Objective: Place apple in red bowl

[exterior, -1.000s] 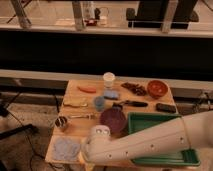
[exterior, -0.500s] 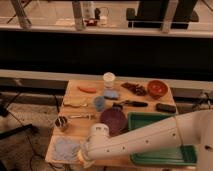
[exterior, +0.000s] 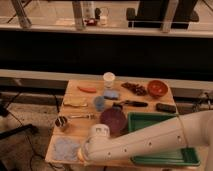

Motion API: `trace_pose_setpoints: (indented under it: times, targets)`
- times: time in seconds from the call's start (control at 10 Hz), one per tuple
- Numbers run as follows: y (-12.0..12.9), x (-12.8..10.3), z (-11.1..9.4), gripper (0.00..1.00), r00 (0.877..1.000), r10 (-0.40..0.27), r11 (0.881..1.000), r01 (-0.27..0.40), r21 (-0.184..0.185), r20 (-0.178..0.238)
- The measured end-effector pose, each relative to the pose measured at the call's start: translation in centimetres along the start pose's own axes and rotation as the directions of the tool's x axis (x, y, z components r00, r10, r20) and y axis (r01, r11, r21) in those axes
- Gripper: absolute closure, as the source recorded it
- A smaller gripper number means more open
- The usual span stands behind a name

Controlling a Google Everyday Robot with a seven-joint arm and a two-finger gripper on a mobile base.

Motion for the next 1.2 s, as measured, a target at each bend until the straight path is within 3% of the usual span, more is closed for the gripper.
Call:
trace_pose_setpoints:
  times: [0.2, 0.4, 0.6, 0.9, 1.2]
  targets:
    - [-0.3, 0.9, -3.1, 1.00, 1.000, 0.018, 0.998, -0.017, 0.062, -0.015]
    - [-1.2, 1.9, -5.6, 1.00, 0.999, 0.038, 0.994, -0.037, 0.102, -0.008]
    - [-3.1, 3.3, -5.9, 1.00, 0.999, 0.043, 0.993, -0.043, 0.109, 0.006]
    - [-8.1, 5.6, -6.2, 1.00, 0.999, 0.032, 0.992, -0.032, 0.126, 0.006]
    - [-13.7, 7.5, -10.6, 1.00, 0.998, 0.042, 0.982, -0.032, 0.186, -0.048]
